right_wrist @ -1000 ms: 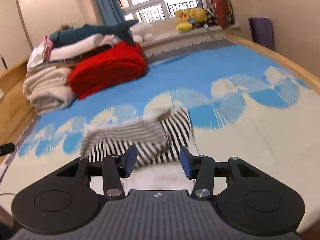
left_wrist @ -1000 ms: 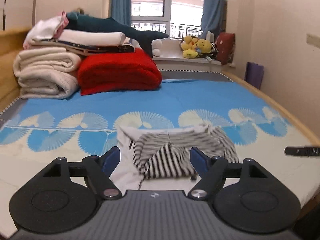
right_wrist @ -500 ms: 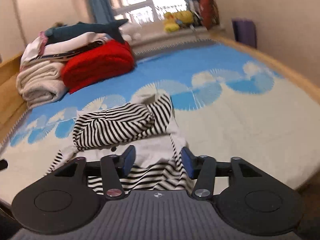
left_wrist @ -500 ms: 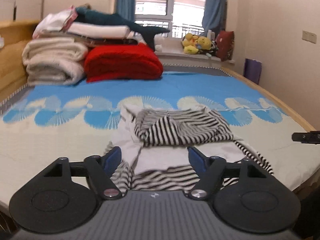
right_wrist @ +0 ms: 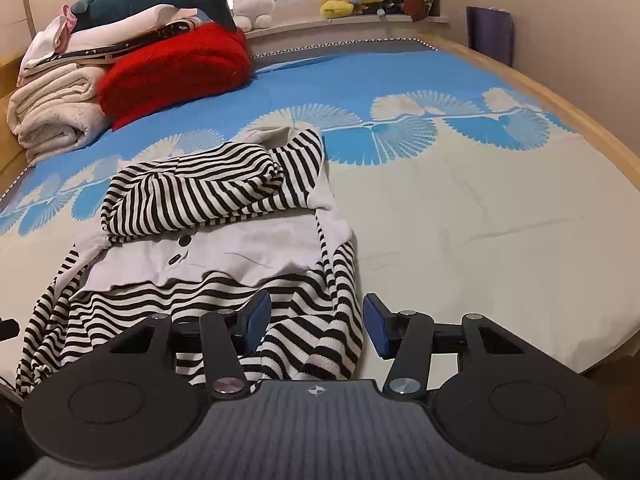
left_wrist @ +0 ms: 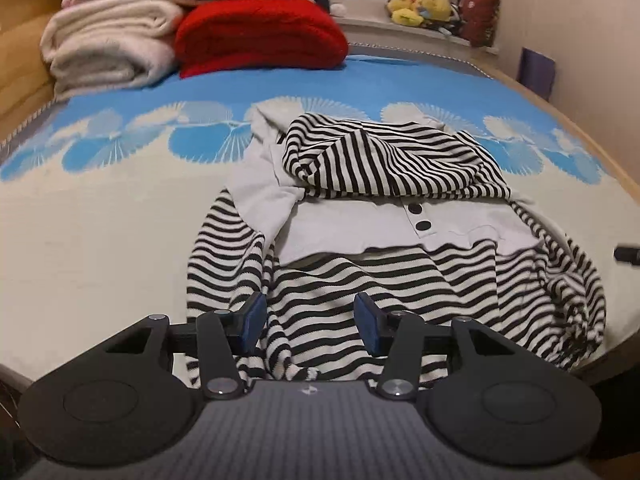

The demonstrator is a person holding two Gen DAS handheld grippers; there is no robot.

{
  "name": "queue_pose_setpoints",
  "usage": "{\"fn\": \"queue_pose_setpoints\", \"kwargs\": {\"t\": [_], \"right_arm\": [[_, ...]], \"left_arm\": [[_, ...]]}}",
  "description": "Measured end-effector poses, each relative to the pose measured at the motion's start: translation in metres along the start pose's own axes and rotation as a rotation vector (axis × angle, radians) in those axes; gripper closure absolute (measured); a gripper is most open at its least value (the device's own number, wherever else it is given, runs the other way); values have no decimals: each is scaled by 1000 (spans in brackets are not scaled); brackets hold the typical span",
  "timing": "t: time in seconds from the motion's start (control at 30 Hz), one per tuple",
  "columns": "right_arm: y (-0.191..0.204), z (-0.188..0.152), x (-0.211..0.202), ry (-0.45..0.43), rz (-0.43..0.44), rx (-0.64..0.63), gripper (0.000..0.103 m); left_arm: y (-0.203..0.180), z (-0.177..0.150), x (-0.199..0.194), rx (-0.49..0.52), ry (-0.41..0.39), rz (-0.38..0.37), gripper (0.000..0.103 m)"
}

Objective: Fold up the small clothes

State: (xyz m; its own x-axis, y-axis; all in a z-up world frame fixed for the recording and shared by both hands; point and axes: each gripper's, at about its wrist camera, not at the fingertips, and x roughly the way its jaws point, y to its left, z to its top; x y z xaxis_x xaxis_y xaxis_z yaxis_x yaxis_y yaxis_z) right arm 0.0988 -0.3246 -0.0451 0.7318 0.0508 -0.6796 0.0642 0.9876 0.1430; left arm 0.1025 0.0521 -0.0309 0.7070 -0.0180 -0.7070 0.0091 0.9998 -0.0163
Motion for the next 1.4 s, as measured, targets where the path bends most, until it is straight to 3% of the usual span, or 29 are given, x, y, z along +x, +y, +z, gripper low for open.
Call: {"fn": "queue_pose_setpoints", "kwargs": {"t": [0.23, 0.4, 0.5, 0.57, 0.77, 0.9, 1.23, 1.33, 1.4], "right_arm": [[2, -2, 6, 31, 4, 1, 50], [3, -4, 11, 61, 0, 8, 49], [2, -4, 17, 86, -13, 12, 48], [-1, -6, 23, 113, -19, 29, 47], [-10, -11, 42, 187, -51, 79, 40], [-14, -14, 57, 227, -64, 115, 38], [-17, -27, 79, 312, -110, 129, 38], [-16, -29, 78, 311, -104, 108, 46], [-14, -30, 78, 315, -78, 99, 67]], "left_arm": [[-2, 1, 4, -4, 6, 3, 49], [9, 6, 7, -68, 11, 8, 49], [30, 8, 15, -172, 52, 12, 47], [44, 8, 24, -246, 100, 14, 37], [64, 1, 48, -324, 201, 142, 23], [76, -6, 58, -369, 248, 182, 22], [81, -26, 78, -410, 349, 178, 22], [80, -27, 80, -390, 343, 187, 22], [78, -27, 79, -378, 340, 188, 22]]}}
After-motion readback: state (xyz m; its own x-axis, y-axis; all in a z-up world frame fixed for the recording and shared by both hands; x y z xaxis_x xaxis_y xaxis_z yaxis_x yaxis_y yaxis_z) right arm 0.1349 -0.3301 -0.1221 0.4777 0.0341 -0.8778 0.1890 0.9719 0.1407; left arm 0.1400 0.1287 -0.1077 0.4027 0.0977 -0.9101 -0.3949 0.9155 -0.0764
